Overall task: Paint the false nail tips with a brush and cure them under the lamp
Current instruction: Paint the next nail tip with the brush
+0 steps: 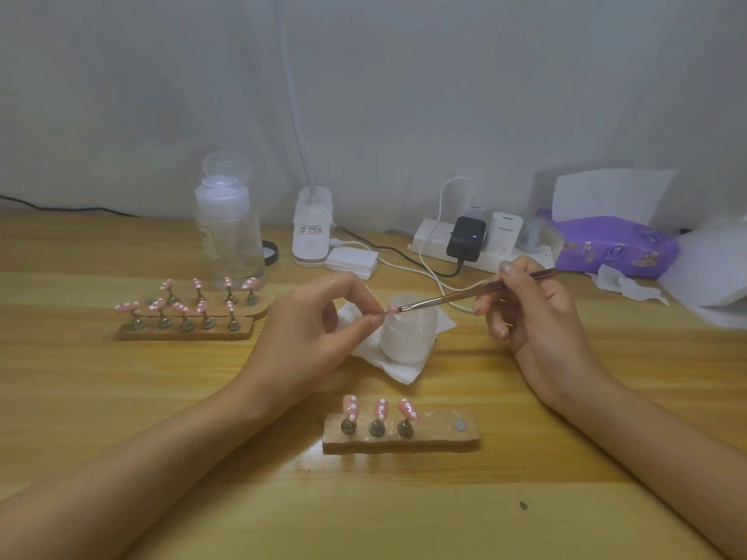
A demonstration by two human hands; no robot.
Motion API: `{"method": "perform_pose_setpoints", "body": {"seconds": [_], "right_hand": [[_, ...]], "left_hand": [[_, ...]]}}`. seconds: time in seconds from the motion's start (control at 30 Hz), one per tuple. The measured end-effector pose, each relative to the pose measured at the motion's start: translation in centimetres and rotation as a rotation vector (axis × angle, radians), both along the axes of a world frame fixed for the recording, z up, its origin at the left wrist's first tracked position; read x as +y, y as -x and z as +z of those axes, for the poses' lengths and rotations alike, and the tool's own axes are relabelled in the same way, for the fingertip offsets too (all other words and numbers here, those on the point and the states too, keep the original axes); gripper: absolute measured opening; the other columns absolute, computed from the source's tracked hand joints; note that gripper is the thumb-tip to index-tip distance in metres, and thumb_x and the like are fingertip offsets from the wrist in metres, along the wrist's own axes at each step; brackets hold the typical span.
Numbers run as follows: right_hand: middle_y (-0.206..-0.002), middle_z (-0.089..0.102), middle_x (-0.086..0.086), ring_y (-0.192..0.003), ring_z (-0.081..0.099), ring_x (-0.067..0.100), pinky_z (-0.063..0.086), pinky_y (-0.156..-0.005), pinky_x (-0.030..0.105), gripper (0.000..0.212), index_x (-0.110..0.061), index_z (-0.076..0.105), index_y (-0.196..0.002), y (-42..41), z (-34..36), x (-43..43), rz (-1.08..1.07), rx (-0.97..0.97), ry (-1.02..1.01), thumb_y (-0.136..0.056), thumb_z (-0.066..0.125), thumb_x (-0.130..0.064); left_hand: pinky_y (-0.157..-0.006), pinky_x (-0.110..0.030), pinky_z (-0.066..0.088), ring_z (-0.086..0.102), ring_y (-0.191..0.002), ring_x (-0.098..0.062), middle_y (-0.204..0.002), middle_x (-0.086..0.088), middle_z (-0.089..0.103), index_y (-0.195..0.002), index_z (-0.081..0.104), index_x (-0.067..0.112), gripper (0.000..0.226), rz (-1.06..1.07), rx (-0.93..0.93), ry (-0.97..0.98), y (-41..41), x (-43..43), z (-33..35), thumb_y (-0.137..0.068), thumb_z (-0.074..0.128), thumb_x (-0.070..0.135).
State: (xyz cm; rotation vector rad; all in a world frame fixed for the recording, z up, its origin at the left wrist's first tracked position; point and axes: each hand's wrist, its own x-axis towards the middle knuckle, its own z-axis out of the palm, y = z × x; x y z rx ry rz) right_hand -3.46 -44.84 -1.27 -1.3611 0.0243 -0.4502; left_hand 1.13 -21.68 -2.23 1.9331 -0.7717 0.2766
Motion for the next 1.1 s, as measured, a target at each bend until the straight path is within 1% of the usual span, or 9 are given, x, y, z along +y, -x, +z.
{"method": "perform_pose_setpoints", "body": {"seconds": [0.17, 0.3, 0.43, 0.63, 0.7, 0.8, 0.97, 1.03, 1.1], "right_hand": [[-0.063, 0.067, 0.006, -0.040, 0.042, 0.011, 0.033, -0.042, 0.019, 0.023, -0.018, 0.052, -0.076, -0.05, 0.05, -0.01, 0.028, -0.032, 0.012, -0.093, 0.053, -0.033], [-0.061, 0.066, 0.007, -0.038, 0.038, 0.011, 0.032, -0.041, 0.018, 0.028, -0.015, 0.051, -0.075, -0.12, -0.14, -0.13, -0.016, 0.009, 0.020, -0.102, 0.047, -0.022], [-0.063, 0.067, 0.007, -0.037, 0.034, 0.009, 0.027, -0.039, 0.017, 0.027, -0.017, 0.053, -0.075, -0.16, -0.06, -0.18, 0.008, -0.034, 0.006, -0.100, 0.048, -0.025], [-0.061, 0.066, 0.007, -0.036, 0.031, 0.008, 0.025, -0.039, 0.017, 0.027, -0.015, 0.052, -0.076, -0.17, -0.19, -0.39, -0.020, -0.004, 0.012, -0.103, 0.046, -0.019], [-0.060, 0.066, 0.006, -0.036, 0.032, 0.007, 0.026, -0.038, 0.016, 0.027, -0.015, 0.052, -0.076, -0.14, -0.04, -0.37, -0.017, -0.027, -0.021, -0.102, 0.046, -0.020], [-0.062, 0.068, 0.006, -0.036, 0.034, 0.008, 0.029, -0.039, 0.016, 0.027, -0.017, 0.052, -0.076, -0.07, -0.02, -0.15, 0.019, -0.055, 0.033, -0.102, 0.046, -0.021], [-0.064, 0.068, 0.008, -0.037, 0.033, 0.009, 0.029, -0.039, 0.016, 0.027, -0.015, 0.052, -0.077, -0.15, -0.23, -0.29, -0.003, -0.022, 0.094, -0.103, 0.045, -0.019], [-0.063, 0.067, 0.009, -0.036, 0.033, 0.009, 0.029, -0.039, 0.015, 0.027, -0.015, 0.052, -0.078, -0.18, -0.31, -0.36, -0.008, -0.022, 0.097, -0.103, 0.044, -0.019], [-0.062, 0.067, 0.009, -0.035, 0.032, 0.009, 0.028, -0.038, 0.016, 0.028, -0.016, 0.053, -0.076, -0.18, -0.32, -0.44, -0.021, -0.028, 0.071, -0.103, 0.045, -0.019]], "left_hand": [[-0.065, -0.035, 0.047, 0.051, -0.059, -0.019, -0.081, 0.005, 0.070, -0.079, 0.069, 0.026, 0.009, -0.009, 0.010, 0.009, -0.07, 0.02, -0.07, -0.085, 0.074, 0.023], [-0.067, -0.038, 0.046, 0.049, -0.058, -0.020, -0.078, 0.005, 0.069, -0.078, 0.068, 0.027, 0.011, -0.013, 0.011, 0.015, -0.07, 0.04, -0.09, -0.085, 0.074, 0.021], [-0.067, -0.042, 0.047, 0.049, -0.057, -0.022, -0.076, 0.000, 0.069, -0.078, 0.068, 0.027, 0.011, -0.021, 0.023, 0.022, -0.04, 0.03, -0.10, -0.086, 0.074, 0.023], [-0.066, -0.044, 0.046, 0.049, -0.059, -0.027, -0.075, -0.008, 0.067, -0.078, 0.067, 0.029, 0.010, -0.032, 0.038, 0.031, -0.01, 0.04, -0.07, -0.086, 0.073, 0.026], [-0.065, -0.043, 0.045, 0.049, -0.059, -0.026, -0.076, -0.005, 0.068, -0.079, 0.067, 0.029, 0.008, -0.034, 0.038, 0.028, 0.04, 0.02, -0.02, -0.086, 0.072, 0.028], [-0.062, -0.038, 0.046, 0.048, -0.059, -0.022, -0.076, 0.004, 0.067, -0.079, 0.068, 0.029, 0.009, -0.033, 0.038, 0.027, 0.07, 0.02, -0.01, -0.086, 0.072, 0.026], [-0.063, -0.037, 0.043, 0.046, -0.058, -0.022, -0.072, -0.004, 0.065, -0.079, 0.068, 0.028, 0.009, -0.031, 0.040, 0.028, -0.01, 0.07, -0.13, -0.086, 0.072, 0.028], [-0.063, -0.038, 0.045, 0.048, -0.059, -0.022, -0.075, -0.001, 0.067, -0.080, 0.069, 0.028, 0.007, -0.034, 0.035, 0.019, 0.02, 0.07, -0.12, -0.086, 0.071, 0.030], [-0.062, -0.032, 0.048, 0.051, -0.060, -0.016, -0.085, 0.007, 0.070, -0.085, 0.070, 0.027, 0.003, -0.038, 0.016, 0.032, 0.07, 0.10, -0.02, -0.088, 0.070, 0.028]]}}
